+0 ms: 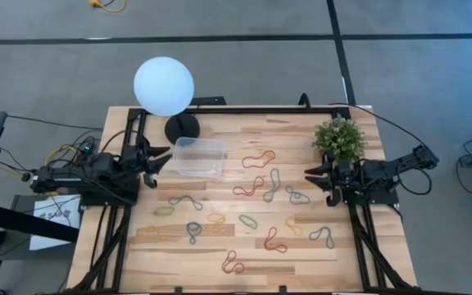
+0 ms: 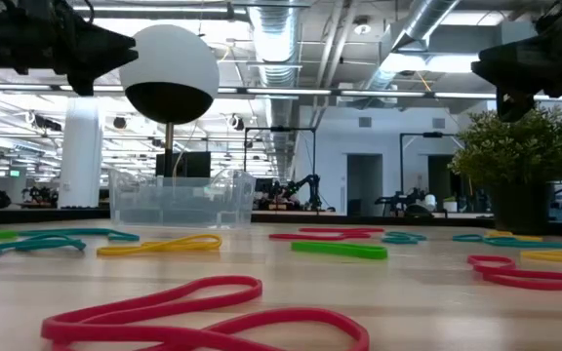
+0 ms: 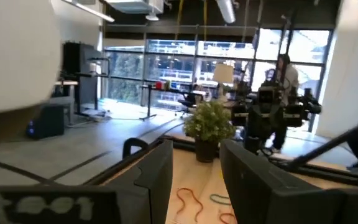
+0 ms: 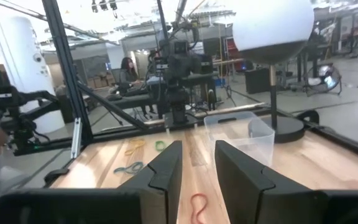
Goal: Pick and place rubber bands into bin
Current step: Put the blue rubber band into the transparent container
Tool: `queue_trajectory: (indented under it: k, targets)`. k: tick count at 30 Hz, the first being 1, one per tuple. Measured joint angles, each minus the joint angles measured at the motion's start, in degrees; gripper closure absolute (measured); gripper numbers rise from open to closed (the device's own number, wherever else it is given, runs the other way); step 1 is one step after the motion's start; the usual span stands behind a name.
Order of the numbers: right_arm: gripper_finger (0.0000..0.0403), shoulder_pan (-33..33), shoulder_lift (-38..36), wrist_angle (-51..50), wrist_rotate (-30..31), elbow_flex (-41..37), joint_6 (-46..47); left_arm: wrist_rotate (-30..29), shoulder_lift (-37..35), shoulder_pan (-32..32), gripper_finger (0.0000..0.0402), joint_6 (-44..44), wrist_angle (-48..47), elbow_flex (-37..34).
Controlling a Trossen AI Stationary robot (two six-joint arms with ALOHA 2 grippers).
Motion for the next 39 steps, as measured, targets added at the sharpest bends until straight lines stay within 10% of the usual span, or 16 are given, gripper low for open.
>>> queue_trajectory:
  k: [9,15,28,39]
  targets:
    - [0.0312,0.0,2.2,-8.8,0.7,9.7,-2.7,-4.3,7.2,0.0,0.0278,1.4,8.4,1.2]
    - [0.0312,0.0,16.5,-13.2,-1.2,23.7,-5.4,-4.8,20.0,0.0,0.0278,1.7,14.4,4.6]
    - [0.0312,2.2,49.4,-19.5,-11.6,36.6,17.2,-6.6,44.4,0.0,0.0278,2.1,-8.2,25.9]
    - [0.0312,3.4,62.4,-10.5,-10.2,37.1,26.2,-7.0,46.8,0.0,0.0278,-5.2,-9.4,24.8]
